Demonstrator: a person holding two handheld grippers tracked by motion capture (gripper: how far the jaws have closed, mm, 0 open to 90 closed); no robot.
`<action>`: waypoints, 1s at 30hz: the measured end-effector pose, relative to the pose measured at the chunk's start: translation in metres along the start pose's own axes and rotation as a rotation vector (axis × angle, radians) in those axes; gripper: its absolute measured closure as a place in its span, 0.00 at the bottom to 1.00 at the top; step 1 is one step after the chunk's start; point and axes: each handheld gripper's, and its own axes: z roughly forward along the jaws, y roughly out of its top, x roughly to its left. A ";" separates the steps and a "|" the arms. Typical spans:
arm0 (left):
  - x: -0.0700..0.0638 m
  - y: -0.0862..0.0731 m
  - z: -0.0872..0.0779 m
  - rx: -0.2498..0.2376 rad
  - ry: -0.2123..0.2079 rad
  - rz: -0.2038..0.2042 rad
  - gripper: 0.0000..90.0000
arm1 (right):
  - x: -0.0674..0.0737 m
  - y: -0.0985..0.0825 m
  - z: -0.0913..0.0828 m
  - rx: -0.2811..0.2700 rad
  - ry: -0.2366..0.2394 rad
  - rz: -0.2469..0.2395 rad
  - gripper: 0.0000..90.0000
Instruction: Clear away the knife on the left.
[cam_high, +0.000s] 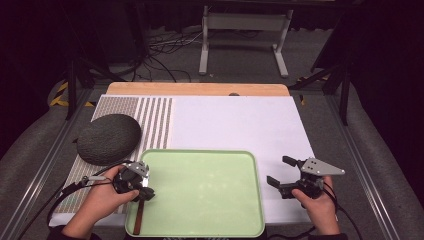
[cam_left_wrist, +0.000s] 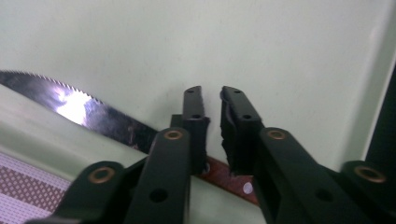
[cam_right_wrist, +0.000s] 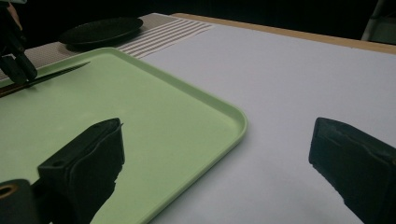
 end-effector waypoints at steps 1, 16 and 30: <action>0.000 0.000 -0.002 -0.024 0.015 0.001 0.77 | -0.001 0.000 0.000 -0.001 -0.001 0.000 0.05; 0.004 -0.016 -0.030 -0.265 0.173 0.017 0.20 | 0.000 0.003 0.008 0.001 0.005 -0.009 0.04; 0.011 -0.048 -0.050 -0.433 0.202 -0.019 0.11 | 0.001 0.004 0.007 -0.004 0.003 -0.010 0.04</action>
